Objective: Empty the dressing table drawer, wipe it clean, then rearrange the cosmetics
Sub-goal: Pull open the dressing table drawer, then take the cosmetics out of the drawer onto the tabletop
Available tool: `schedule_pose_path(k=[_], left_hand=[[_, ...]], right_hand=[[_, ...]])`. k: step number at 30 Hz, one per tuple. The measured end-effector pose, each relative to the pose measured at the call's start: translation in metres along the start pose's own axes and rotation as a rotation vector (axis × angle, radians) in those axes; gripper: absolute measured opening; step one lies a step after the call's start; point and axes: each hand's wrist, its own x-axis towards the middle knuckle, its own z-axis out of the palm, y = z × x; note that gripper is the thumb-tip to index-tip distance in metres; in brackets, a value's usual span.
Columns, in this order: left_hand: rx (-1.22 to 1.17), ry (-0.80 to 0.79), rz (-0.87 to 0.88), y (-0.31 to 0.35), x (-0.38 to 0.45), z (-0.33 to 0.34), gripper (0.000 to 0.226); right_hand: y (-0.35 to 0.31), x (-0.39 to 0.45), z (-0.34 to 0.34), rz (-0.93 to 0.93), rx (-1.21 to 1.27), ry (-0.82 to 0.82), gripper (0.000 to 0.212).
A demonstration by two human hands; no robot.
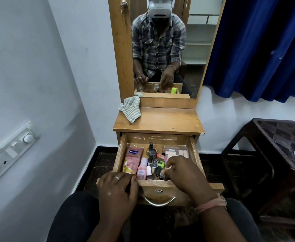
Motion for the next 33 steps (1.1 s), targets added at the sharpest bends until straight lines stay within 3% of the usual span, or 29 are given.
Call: schedule_pose_path(k=[5,8,13,16,19,22,25,33], left_hand=[[0.019,0.066,0.005,-0.004,0.003,0.001,0.028],[-0.014,0.086,-0.024,-0.005,0.009,0.000,0.027],[-0.064,-0.023,-0.105,0.005,0.058,-0.013,0.026],[-0.041,-0.129,-0.222,0.004,0.102,-0.006,0.024],[-0.105,-0.123,-0.273,-0.006,0.155,0.008,0.021],[-0.131,-0.247,-0.415,-0.015,0.213,0.032,0.043],[-0.177,-0.310,-0.480,-0.024,0.250,0.065,0.046],[0.155,-0.282,-0.605,-0.048,0.246,0.114,0.031]], right_hand=[[-0.002,0.021,0.013,0.024,-0.029,-0.075,0.019],[-0.002,0.026,0.020,-0.010,-0.122,-0.027,0.018],[-0.008,0.022,0.029,-0.035,-0.130,-0.102,0.005],[-0.014,0.023,0.010,0.020,0.067,-0.126,0.009],[-0.024,0.040,-0.037,-0.002,0.361,0.067,0.010],[-0.035,0.080,-0.071,-0.110,0.427,0.355,0.014],[-0.047,0.132,-0.066,-0.154,0.424,0.375,0.009],[-0.049,0.230,-0.020,-0.258,0.159,0.430,0.004]])
